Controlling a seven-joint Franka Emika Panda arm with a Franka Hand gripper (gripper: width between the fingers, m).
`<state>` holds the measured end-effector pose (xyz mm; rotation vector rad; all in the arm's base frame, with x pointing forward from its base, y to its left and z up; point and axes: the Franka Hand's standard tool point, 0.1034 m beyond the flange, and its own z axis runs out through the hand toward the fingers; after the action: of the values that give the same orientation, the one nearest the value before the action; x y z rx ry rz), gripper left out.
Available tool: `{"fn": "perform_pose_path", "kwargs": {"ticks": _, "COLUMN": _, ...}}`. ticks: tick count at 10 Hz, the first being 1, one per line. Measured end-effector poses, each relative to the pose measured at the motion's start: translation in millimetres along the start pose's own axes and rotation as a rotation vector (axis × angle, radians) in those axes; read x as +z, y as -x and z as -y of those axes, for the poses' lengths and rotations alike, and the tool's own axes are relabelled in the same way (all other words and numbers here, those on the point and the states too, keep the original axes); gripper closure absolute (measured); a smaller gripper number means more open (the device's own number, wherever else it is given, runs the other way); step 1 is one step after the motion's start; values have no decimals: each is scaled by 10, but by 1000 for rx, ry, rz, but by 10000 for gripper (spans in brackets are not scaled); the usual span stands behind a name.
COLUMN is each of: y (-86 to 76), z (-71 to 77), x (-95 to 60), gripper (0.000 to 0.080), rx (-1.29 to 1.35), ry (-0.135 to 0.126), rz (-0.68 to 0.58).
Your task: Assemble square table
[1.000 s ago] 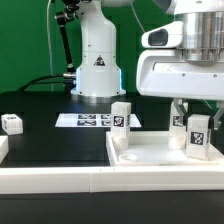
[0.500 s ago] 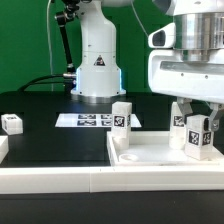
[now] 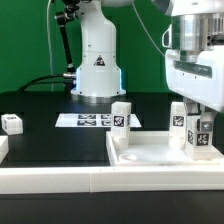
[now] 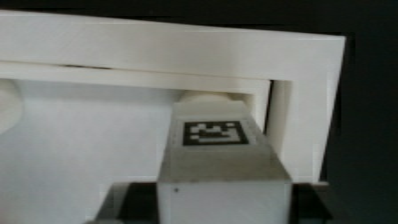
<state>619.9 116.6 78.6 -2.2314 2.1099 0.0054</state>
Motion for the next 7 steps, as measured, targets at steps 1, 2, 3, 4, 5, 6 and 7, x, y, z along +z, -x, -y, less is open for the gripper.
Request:
{"fn": "perform_pose_path", "kwargs": {"ticks": 1, "y": 6, "z": 0, "x": 1, "gripper": 509, "rx": 77, "ry": -2, "rz": 0}}
{"fn": "perform_pose_path", "kwargs": {"ticks": 2, "y": 3, "z": 1, "x": -2, "gripper": 509, "rx": 97, "ry": 1, "rz": 1}}
{"fn": "perform_pose_path", "kwargs": {"ticks": 3, "y": 6, "z": 3, "x": -8, "gripper": 509, "rx": 100, "ry": 4, "rz": 1}}
{"fn": "perform_pose_path", "kwargs": {"ticks": 4, "y": 7, "z": 3, "x": -6, "gripper": 509, "rx": 100, "ry": 2, "rz": 1}}
{"fn": "perform_pose_path", "kwargs": {"ticks": 5, "y": 9, "z": 3, "x": -6, "gripper": 509, "rx": 80, "ry": 2, "rz": 1}}
{"fn": "perform_pose_path", "kwargs": {"ticks": 6, "y": 10, "z": -1, "x": -5, "gripper": 351, "rx": 45, "ry": 5, "rz": 1}}
{"fn": "perform_pose_path", "kwargs": {"ticks": 7, "y": 16, "z": -10, "x": -5, "gripper": 225, "rx": 14, "ry": 13, "rz": 2}}
